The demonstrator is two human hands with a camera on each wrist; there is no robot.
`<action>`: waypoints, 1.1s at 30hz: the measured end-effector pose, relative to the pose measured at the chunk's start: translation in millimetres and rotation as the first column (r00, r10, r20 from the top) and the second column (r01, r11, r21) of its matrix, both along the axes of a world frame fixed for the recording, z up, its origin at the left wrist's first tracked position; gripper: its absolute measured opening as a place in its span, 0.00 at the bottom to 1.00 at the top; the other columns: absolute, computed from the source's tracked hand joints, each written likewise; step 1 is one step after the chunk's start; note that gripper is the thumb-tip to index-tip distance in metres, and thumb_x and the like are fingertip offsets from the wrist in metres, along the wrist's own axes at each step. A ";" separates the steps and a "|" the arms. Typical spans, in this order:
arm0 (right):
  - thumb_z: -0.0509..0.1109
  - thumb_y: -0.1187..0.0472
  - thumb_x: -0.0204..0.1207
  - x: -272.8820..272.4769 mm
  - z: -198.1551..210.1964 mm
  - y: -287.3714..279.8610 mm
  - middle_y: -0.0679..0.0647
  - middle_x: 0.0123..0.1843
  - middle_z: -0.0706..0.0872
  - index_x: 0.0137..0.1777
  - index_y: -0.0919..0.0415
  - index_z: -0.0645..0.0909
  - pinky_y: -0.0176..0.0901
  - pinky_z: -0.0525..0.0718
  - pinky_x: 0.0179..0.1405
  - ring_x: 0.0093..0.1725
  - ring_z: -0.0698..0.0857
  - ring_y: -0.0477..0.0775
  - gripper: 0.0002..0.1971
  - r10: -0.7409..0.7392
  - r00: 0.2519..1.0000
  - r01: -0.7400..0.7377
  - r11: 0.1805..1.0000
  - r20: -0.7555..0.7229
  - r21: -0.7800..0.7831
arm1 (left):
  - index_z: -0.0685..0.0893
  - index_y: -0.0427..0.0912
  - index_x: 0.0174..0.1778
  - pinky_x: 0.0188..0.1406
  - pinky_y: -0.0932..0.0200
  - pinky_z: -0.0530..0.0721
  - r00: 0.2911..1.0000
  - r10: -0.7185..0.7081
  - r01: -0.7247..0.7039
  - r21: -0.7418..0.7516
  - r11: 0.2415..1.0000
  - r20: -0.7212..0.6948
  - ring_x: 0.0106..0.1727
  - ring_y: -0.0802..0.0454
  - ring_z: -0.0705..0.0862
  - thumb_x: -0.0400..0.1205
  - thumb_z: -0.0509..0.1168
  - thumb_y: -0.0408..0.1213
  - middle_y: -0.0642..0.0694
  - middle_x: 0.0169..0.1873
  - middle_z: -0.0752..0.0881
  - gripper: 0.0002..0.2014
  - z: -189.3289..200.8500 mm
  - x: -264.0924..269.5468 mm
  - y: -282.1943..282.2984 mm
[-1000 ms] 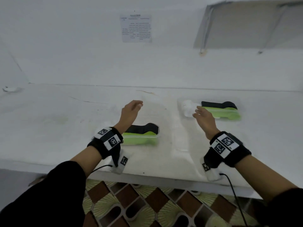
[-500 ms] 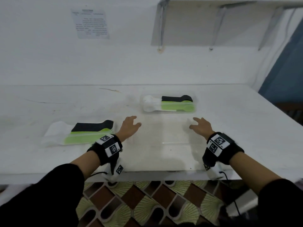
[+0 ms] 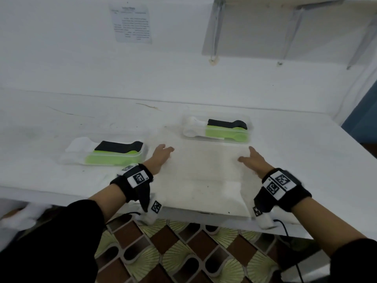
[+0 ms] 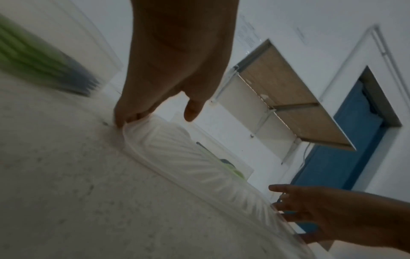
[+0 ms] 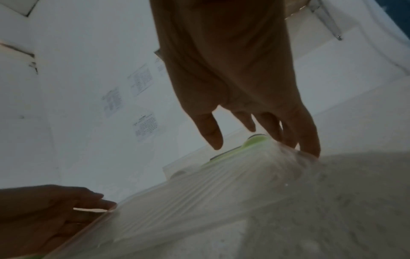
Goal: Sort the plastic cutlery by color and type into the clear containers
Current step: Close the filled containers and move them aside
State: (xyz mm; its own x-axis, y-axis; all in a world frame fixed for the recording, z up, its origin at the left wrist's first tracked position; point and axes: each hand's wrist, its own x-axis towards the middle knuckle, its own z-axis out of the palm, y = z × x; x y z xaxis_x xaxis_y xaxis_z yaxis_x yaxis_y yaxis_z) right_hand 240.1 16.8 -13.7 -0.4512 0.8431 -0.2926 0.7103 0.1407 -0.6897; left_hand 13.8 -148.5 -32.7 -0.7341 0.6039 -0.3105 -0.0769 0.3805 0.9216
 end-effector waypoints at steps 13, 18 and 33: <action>0.67 0.62 0.75 -109.6 35.8 -37.9 0.61 0.54 0.77 0.57 0.66 0.78 0.52 0.75 0.58 0.60 0.78 0.64 0.13 0.015 0.956 0.029 0.989 -0.294 0.145 | 0.68 0.36 0.71 0.46 0.53 0.77 0.983 0.177 -0.181 0.254 0.950 0.037 0.57 0.45 0.78 0.84 0.61 0.30 0.41 0.62 0.73 0.19 74.8 -85.5 -78.1; 0.70 0.53 0.70 -179.2 37.5 -79.6 0.56 0.63 0.74 0.66 0.64 0.75 0.47 0.70 0.65 0.67 0.74 0.60 0.26 0.035 0.943 -0.009 0.997 -0.330 0.082 | 0.69 0.34 0.72 0.39 0.58 0.81 0.979 0.188 -0.200 0.193 0.961 0.079 0.58 0.47 0.79 0.84 0.61 0.33 0.40 0.72 0.72 0.21 84.3 -145.7 -133.0; 0.68 0.58 0.77 -298.7 33.4 -153.4 0.52 0.57 0.70 0.62 0.59 0.71 0.42 0.72 0.53 0.55 0.72 0.49 0.16 -0.171 0.806 0.016 0.963 -0.566 -0.269 | 0.66 0.40 0.77 0.68 0.55 0.70 0.952 0.072 -0.146 0.234 0.961 0.297 0.71 0.50 0.75 0.87 0.53 0.47 0.46 0.71 0.76 0.24 86.6 -268.8 -215.3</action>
State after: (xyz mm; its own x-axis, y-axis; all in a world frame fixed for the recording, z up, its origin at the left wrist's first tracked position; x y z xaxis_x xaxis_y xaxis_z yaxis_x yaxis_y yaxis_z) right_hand -58.6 -136.7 19.7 -0.5232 0.8287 -0.1989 0.1668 -0.1293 -0.9775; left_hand -255.1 -363.8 53.9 -0.7037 0.6102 -0.3639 -0.3763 0.1145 0.9194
